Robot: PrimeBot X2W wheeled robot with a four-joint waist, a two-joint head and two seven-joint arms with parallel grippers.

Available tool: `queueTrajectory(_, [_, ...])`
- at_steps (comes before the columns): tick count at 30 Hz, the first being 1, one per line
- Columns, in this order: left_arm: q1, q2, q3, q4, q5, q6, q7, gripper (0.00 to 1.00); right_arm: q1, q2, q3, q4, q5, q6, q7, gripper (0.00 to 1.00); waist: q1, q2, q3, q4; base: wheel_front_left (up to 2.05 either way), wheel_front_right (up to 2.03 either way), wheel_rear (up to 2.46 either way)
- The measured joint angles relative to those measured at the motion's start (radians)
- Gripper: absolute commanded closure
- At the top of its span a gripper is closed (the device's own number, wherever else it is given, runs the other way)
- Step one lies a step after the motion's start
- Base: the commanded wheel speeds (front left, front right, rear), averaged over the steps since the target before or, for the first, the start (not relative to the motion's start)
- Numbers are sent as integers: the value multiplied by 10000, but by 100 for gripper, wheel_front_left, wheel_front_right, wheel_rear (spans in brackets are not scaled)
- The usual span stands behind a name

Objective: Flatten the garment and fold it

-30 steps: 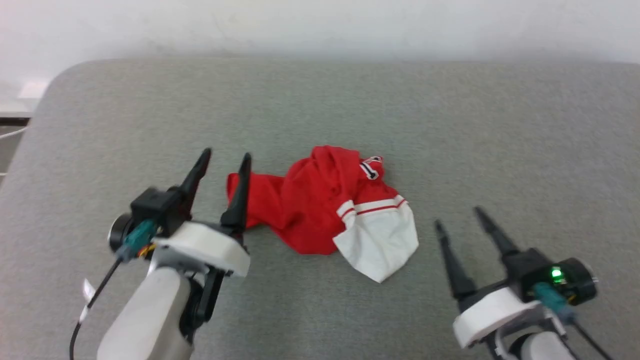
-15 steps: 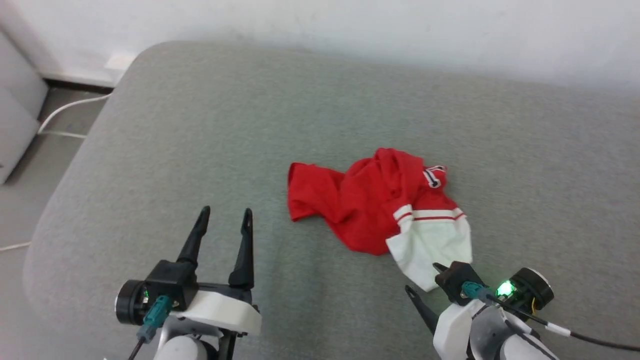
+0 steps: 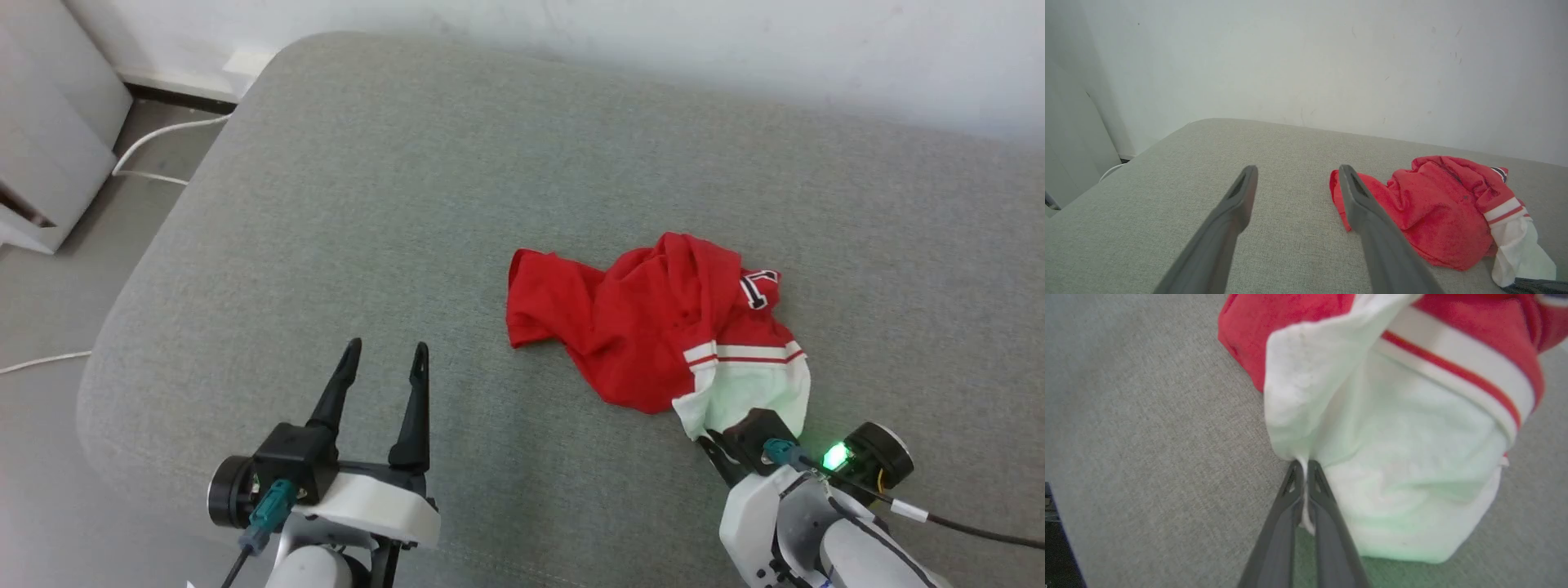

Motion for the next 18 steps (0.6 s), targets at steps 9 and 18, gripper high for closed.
queueTrajectory(9, [108, -171, 520, 109, 293, -349, 0, 0, 400, 4, -550, -2615, 2008, 0, 173, 100, 0, 0, -345, -664, 0, 0, 0])
queueTrajectory(18, [314, -320, 800, 67, 541, -539, 0, 0, 1350, 288, -5476, -5494, 2731, -4, 2485, 100, -1, 0, -664, -1479, 0, 0, 0])
